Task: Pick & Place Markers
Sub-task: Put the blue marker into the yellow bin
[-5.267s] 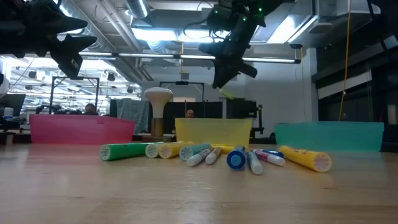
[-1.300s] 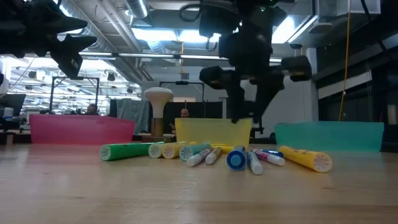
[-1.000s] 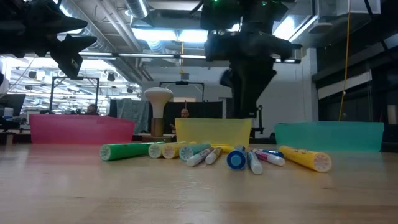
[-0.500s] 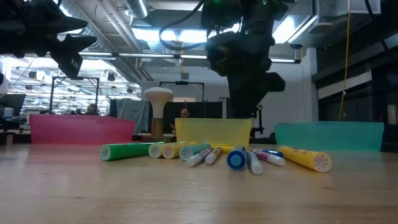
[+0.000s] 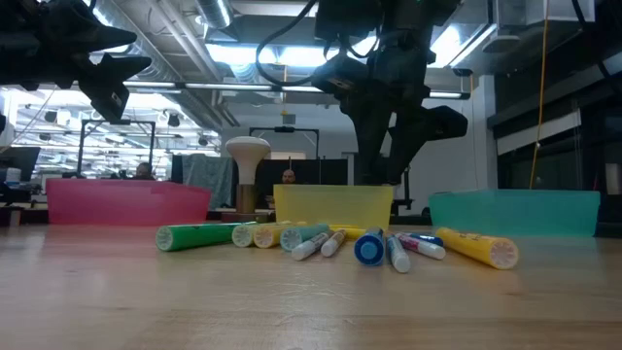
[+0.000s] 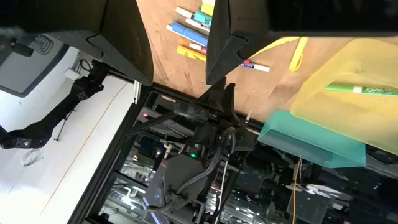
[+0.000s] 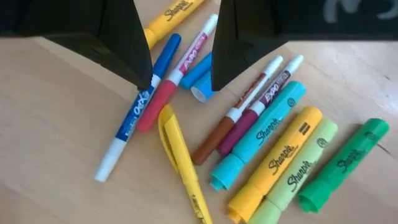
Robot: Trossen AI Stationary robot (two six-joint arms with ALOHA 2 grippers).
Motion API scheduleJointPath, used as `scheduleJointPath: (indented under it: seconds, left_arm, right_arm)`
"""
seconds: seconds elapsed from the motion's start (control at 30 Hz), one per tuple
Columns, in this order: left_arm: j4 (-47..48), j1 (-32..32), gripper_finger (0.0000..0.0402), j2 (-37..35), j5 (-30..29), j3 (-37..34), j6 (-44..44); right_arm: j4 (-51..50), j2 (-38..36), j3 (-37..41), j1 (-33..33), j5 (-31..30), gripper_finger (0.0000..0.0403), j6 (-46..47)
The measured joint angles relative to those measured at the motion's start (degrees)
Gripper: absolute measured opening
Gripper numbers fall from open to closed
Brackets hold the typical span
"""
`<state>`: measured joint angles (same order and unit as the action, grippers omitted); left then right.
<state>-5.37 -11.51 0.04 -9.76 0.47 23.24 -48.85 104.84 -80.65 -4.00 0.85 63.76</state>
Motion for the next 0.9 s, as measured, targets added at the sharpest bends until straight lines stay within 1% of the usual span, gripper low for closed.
scheduleJointPath:
  seconds: [0.07,0.27,0.53,0.67,0.9]
  left_arm:
    - [0.0,0.0,0.0143,0.0,0.0,-0.01,0.0]
    - [0.0,-0.02,0.0143,0.02,0.0,-0.01,0.0]
    - [0.0,-0.01,0.0143,0.0,0.0,0.0,0.0]
    - [0.02,-0.02,0.0143,0.0,0.0,0.0,0.0]
    - [0.0,0.0,0.0143,0.0,0.0,0.0,0.0]
  right_arm:
    - [-0.44,0.0,0.62,-0.02,-0.99,0.0162,0.74]
    - [-1.57,0.04,2.33,-0.01,-1.24,0.0162,3.19]
    - [-2.05,0.48,2.37,0.46,-4.7,0.0162,3.76]
    - [-2.21,0.69,2.37,1.3,-4.98,0.0162,3.75]
    - [-2.26,3.11,2.39,1.85,-5.27,0.0162,3.67]
